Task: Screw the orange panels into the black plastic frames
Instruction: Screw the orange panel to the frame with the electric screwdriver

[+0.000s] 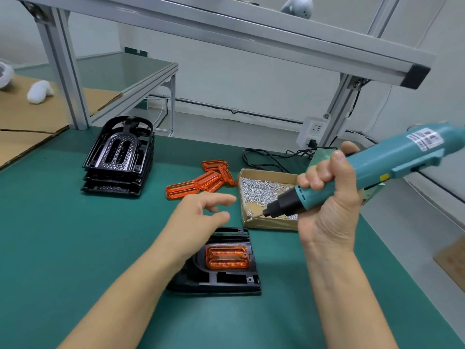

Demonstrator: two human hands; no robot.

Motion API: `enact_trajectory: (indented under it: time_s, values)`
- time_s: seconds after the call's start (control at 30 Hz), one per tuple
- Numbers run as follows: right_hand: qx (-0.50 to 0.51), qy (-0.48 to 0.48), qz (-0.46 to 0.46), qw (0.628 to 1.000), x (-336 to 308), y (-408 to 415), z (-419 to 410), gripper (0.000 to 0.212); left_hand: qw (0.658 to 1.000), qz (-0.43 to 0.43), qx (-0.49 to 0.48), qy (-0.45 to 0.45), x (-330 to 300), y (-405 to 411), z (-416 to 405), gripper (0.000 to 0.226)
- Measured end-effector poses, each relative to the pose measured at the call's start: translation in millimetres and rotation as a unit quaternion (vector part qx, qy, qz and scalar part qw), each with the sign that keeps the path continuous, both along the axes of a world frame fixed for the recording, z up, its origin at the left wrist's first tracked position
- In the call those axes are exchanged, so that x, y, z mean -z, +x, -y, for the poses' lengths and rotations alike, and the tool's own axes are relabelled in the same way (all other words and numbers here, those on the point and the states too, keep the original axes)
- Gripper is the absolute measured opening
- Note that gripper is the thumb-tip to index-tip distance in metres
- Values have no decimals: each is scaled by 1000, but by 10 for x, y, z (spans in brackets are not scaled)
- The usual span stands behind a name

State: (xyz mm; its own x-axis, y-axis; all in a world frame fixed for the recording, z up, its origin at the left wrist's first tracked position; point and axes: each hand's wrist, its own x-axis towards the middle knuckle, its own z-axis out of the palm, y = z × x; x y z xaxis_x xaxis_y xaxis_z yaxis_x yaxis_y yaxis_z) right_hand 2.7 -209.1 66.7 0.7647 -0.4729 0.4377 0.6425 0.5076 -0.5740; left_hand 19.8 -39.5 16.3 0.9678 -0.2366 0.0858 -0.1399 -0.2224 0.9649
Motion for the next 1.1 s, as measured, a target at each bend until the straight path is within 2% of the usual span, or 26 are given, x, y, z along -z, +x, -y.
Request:
enact_trajectory:
  time_s: [0.07, 0.13, 0.2, 0.27, 0.53, 0.9, 1.1]
  values:
    - [-12, -42, -24, 999, 59, -6, 2, 16, 988, 54, 7, 142, 8, 33, -43, 28]
    - [-24, -81, -49, 995, 142, -5, -12, 18, 965, 94, 51, 240, 30, 24, -21, 24]
    - [-30, -112, -72, 991, 226, -2, -27, 19, 939, 122, 93, 308, 62, -4, 33, 20]
    - [-32, -142, -83, 986, 281, 2, -39, 20, 926, 132, 109, 338, 91, -20, 63, 19]
    - [-27, -186, -88, 978, 347, 45, -70, 21, 898, 167, 122, 388, 156, -30, 97, 22]
    - [-43, -251, -74, 964, 359, 83, -120, 21, 904, 168, 119, 376, 184, -25, 95, 23]
    - [-116, -335, -42, 934, 336, 99, -146, 22, 909, 160, 120, 366, 196, -29, 84, 26]
